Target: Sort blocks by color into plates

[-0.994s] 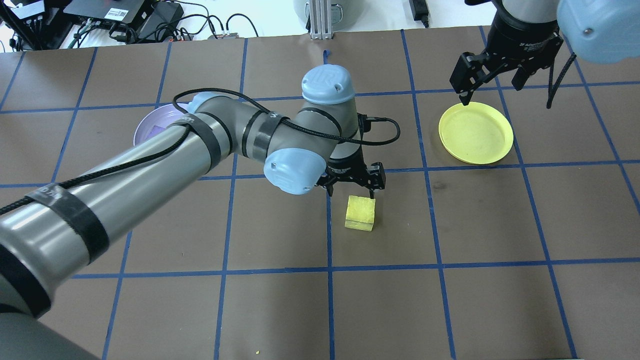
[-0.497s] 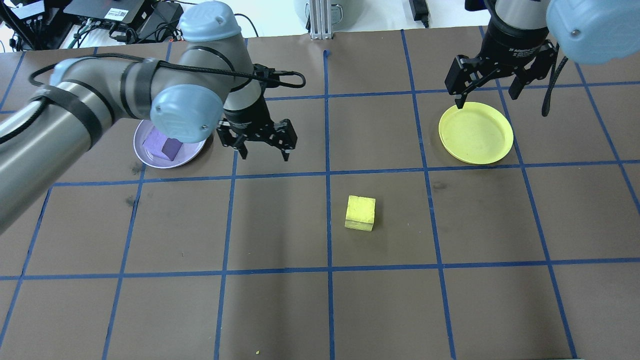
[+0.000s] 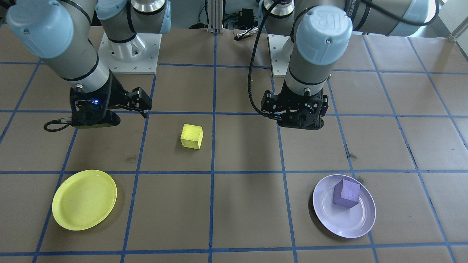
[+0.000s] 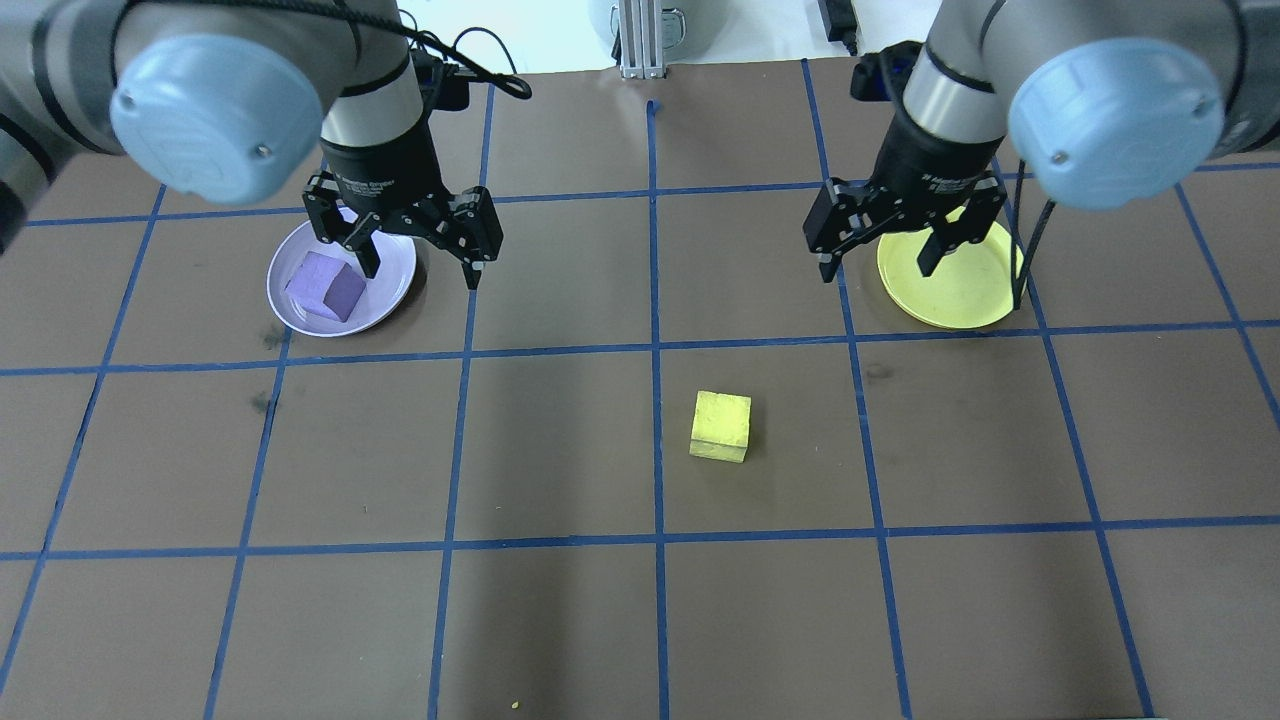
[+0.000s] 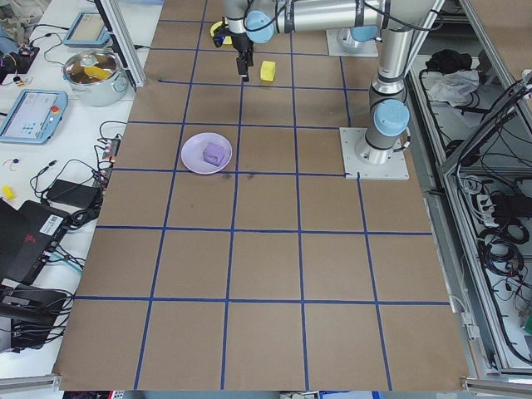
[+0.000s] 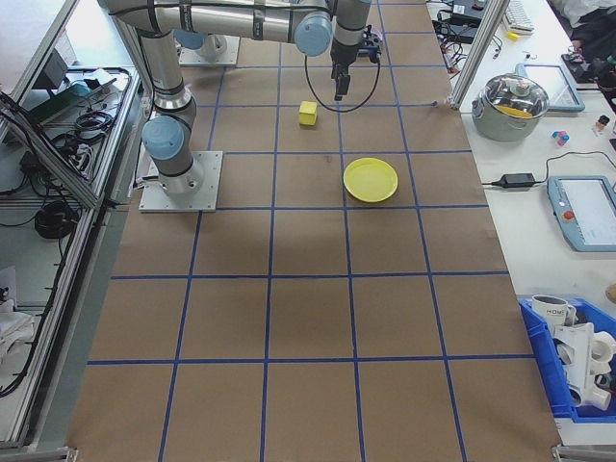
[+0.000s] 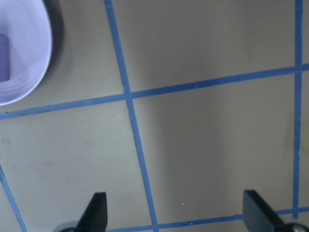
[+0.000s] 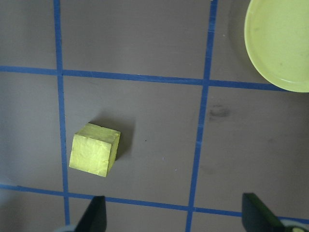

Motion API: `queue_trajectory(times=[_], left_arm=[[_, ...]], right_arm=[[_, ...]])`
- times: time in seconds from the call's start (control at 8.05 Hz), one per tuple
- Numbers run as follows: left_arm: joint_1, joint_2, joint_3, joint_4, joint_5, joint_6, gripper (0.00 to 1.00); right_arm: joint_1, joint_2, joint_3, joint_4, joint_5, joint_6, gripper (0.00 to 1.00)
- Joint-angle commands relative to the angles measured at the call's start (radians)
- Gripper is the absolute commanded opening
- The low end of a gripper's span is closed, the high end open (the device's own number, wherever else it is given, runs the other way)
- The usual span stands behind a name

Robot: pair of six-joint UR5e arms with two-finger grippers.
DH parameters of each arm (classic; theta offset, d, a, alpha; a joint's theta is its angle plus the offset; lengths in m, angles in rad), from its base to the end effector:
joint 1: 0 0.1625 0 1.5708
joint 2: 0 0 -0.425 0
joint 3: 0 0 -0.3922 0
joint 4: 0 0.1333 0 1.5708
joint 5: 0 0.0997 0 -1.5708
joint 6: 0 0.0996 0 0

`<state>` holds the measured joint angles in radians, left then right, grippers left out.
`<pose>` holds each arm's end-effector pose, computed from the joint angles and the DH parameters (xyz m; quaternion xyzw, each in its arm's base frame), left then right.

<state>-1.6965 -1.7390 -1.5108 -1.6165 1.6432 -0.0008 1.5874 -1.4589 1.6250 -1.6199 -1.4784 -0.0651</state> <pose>-0.1933 -0.5242 0.4257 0.0650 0.9943 0.0744 0.0409 0.1511 -0.5193 0.4099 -0.0380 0.9965 0.0573 0.0475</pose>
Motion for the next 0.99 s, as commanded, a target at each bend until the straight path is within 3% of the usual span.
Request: queue_trajectory(times=[0.0,0.12,0.5,0.87], left_arm=[[0.0,0.055,0.104,-0.149,-0.016,-0.041,1.0],[0.0,0.049,0.107,-0.145,-0.019,-0.045,1.0],[0.009,0.079,0.116,-0.074,-0.04,-0.047,1.0],[0.122,0.173,0.098,-0.079,-0.03,-0.047,1.0]], right_arm=[[0.123,0.061,0.085,-0.132,0.024,0.161,1.0],[0.153,0.102,0.085,-0.143,0.023,0.265,1.0],[0.213,0.204,0.085,-0.152,0.026,0.336,1.0],[0.217,0.273,0.085,-0.152,0.024,0.337,1.0]])
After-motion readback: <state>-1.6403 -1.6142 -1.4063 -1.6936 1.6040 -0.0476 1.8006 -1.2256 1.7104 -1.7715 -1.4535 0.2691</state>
